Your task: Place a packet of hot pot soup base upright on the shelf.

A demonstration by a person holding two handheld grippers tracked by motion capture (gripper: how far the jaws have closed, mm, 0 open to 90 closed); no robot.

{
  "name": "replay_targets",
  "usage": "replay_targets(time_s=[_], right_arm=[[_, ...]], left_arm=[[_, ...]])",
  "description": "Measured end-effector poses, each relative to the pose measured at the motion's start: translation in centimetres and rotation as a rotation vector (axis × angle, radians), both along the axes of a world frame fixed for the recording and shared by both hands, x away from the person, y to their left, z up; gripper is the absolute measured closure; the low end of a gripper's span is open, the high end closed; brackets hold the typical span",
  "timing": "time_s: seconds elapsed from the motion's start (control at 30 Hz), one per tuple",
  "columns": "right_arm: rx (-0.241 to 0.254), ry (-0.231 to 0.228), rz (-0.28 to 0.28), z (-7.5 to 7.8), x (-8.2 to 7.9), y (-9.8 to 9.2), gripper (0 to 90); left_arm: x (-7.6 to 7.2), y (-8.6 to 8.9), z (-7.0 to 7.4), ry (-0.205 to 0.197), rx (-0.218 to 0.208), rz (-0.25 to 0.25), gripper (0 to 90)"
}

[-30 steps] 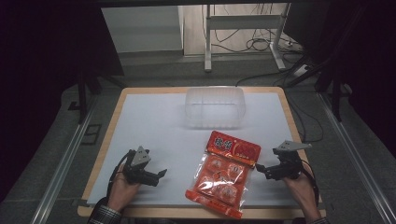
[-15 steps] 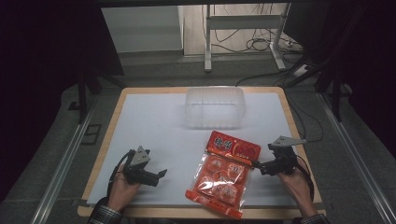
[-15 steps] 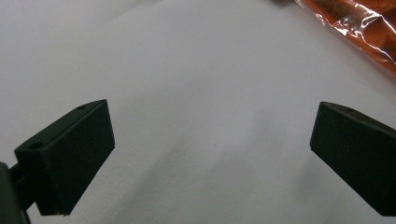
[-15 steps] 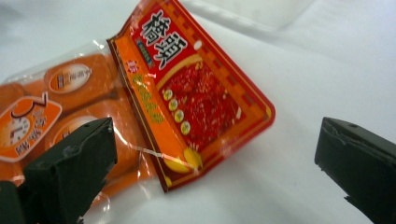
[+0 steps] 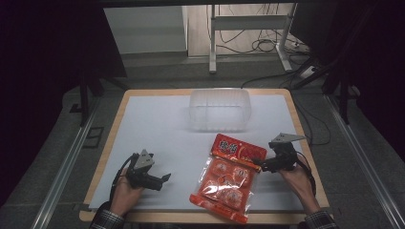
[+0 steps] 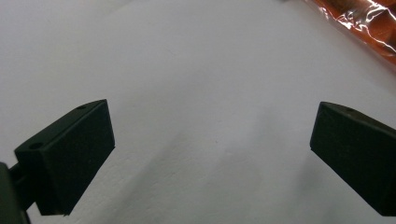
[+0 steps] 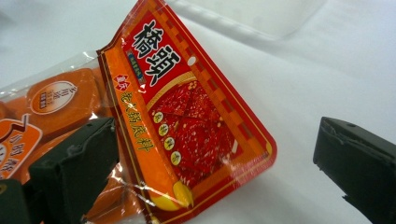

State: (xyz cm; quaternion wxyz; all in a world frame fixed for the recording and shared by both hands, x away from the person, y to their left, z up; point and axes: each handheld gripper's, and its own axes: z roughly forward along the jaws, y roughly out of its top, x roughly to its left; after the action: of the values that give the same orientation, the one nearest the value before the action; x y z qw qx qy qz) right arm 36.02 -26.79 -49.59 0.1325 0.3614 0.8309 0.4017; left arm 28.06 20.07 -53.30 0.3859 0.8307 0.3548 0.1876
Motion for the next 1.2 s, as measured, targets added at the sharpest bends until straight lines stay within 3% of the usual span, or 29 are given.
replay_targets(time_s=[0.2,0.4,0.67,0.77,0.9,0.97,1.2], right_arm=[[0.012,-0.002,0.037,-0.3,0.8,0.6,0.4],[0.002,0.041,0.060,-0.7,1.8,0.7,2.0],[-0.001,0.103,0.108,-0.6,2.4,1.0,23.3],[-0.032,0.069,0.135,0.0,1.9,1.3,31.5],[-0.025,0.052,0.174,0.9,1.4,1.5,41.7],[-0.020,0.059,0.199,1.1,1.2,1.9,44.1],[-0.075,0.093,0.260,0.8,1.1,4.1,44.6]], left_arm=[[0.1,0.0,-0.1,0.011,0.004,0.001,0.0],[0.1,0.0,-0.2,0.016,0.015,-0.001,0.0],[0.2,0.0,-0.3,0.021,0.020,-0.001,0.0],[0.2,0.0,-0.3,0.021,0.019,-0.001,0.0],[0.2,0.0,-0.2,0.022,0.017,-0.002,0.0],[0.2,0.0,-0.3,0.023,0.018,-0.003,0.0],[0.2,-0.1,-0.3,0.023,0.021,-0.003,0.0]])
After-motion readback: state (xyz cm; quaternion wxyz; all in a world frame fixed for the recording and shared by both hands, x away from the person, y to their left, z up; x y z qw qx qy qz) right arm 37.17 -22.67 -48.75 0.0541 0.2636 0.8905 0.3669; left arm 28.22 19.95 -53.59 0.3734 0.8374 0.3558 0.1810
